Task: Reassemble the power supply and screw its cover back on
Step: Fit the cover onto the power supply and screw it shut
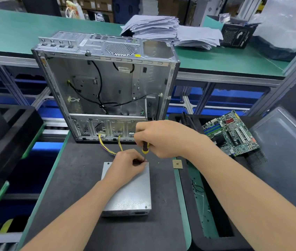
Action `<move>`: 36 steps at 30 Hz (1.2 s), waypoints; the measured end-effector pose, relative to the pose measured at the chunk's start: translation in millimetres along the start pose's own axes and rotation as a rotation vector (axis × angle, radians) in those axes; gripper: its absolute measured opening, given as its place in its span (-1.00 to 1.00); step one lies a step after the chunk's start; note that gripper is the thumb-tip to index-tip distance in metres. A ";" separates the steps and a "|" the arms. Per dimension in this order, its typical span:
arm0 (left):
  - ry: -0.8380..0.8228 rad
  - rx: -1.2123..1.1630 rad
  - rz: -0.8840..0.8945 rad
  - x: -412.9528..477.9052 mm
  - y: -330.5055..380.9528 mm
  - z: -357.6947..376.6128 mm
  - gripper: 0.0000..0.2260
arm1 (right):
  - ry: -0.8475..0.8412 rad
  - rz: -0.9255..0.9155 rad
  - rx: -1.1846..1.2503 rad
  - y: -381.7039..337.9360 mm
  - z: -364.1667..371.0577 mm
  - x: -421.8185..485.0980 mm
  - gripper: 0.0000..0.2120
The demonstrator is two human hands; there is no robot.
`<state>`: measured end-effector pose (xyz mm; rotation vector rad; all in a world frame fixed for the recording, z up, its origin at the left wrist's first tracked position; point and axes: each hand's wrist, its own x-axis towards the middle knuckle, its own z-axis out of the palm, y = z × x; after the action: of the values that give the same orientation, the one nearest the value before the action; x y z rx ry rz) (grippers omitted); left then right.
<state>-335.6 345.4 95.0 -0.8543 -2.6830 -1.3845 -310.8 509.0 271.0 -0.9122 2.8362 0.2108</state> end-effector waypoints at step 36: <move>-0.009 -0.008 0.022 -0.9 -2.6 0.9 -0.93 | 0.043 0.061 0.168 -0.7 5.1 1.6 -0.84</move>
<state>-335.8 344.5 92.2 -0.8902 -2.6683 -1.3912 -311.2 508.5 265.7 -0.8051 2.8702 -0.0403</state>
